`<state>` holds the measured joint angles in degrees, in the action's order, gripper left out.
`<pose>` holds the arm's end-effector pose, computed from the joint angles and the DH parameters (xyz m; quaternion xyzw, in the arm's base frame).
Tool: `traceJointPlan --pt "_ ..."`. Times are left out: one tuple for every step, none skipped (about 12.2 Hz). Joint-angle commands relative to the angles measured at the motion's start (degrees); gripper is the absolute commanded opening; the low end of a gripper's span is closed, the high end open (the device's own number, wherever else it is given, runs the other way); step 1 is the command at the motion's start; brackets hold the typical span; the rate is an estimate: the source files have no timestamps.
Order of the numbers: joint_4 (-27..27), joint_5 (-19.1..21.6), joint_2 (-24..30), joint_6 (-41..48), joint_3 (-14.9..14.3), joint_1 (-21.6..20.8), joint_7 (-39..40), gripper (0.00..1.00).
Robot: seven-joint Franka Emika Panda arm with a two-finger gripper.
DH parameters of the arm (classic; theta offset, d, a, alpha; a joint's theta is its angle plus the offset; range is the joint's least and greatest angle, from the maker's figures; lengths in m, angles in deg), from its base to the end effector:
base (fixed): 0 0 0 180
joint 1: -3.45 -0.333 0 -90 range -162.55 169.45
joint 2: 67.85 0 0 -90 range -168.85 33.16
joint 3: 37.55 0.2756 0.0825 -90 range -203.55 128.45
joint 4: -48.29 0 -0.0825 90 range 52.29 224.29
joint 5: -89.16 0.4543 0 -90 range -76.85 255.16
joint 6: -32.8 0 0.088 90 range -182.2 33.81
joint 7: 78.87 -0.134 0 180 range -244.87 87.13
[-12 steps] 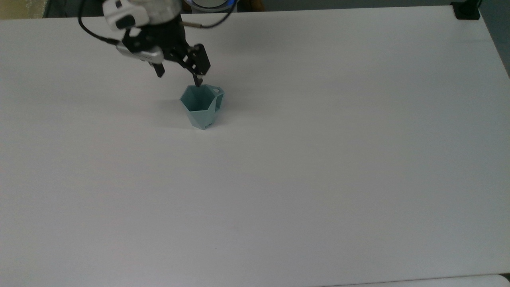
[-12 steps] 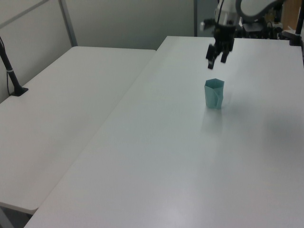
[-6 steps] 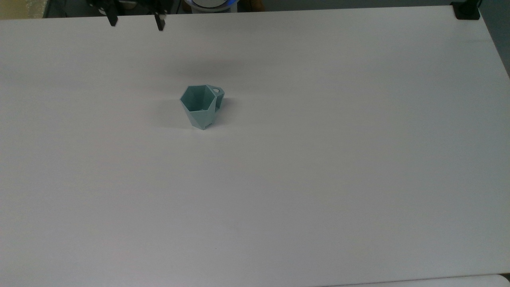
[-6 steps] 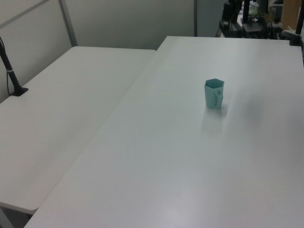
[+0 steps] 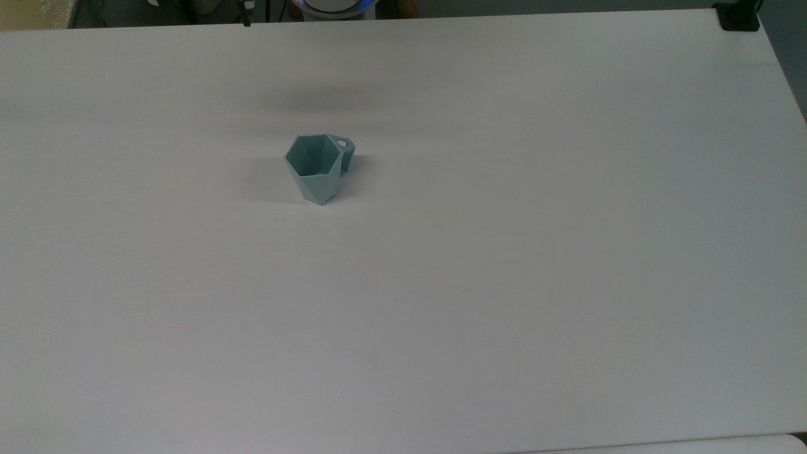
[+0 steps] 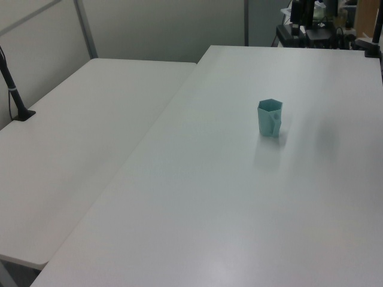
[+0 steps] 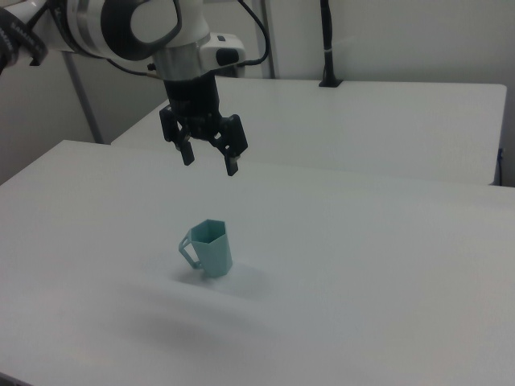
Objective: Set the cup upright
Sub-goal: 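Open the gripper and raise it away from the cup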
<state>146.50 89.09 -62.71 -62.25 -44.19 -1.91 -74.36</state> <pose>0.6080 -0.0156 0.5417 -0.9994 -0.0284 -0.0172 0.0037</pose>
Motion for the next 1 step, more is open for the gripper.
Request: traceJointPlan --pt "-0.65 -0.81 0.57 2.24 0.05 -0.35 1.38 1.00"
